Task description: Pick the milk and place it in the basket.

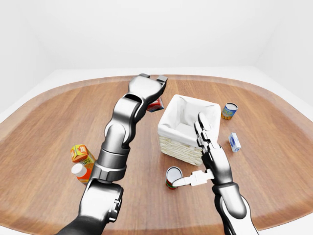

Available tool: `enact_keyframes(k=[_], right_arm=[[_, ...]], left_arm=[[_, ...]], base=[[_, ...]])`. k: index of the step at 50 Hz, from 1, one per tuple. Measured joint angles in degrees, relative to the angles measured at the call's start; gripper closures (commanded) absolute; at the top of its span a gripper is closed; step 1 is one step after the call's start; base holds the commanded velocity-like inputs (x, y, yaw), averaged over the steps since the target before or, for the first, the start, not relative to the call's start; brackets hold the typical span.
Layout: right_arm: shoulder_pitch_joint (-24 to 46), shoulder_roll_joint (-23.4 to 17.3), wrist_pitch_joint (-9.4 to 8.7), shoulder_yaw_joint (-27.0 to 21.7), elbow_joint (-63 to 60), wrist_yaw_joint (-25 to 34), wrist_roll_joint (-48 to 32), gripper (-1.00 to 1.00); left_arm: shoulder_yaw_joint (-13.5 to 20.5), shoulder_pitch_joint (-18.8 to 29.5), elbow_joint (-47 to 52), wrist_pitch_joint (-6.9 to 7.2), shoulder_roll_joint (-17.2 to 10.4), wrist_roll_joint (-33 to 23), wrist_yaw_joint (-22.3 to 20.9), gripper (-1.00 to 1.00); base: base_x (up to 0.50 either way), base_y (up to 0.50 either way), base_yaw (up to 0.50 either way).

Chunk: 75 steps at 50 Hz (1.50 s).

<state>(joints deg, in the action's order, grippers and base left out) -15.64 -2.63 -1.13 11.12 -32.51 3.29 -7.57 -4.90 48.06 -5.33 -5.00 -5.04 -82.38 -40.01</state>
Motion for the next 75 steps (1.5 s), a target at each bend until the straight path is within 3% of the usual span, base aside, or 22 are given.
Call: enact_keyframes(k=[53,75], right_arm=[[-0.33,-0.23,0.97,0.74,0.67,-0.06,-0.21,-1.0],[-0.52,-0.3,0.99,0.74,0.44,-0.06,-0.07,-1.0]], left_arm=[[-5.3,-0.23,2.23,0.17,12.83,-5.43,0.0,1.0],[-6.33,3.65,-6.78,4.47,17.33,3.14,0.0,1.0]], base=[[0.0,0.0,0.0],[0.0,0.0,0.0]])
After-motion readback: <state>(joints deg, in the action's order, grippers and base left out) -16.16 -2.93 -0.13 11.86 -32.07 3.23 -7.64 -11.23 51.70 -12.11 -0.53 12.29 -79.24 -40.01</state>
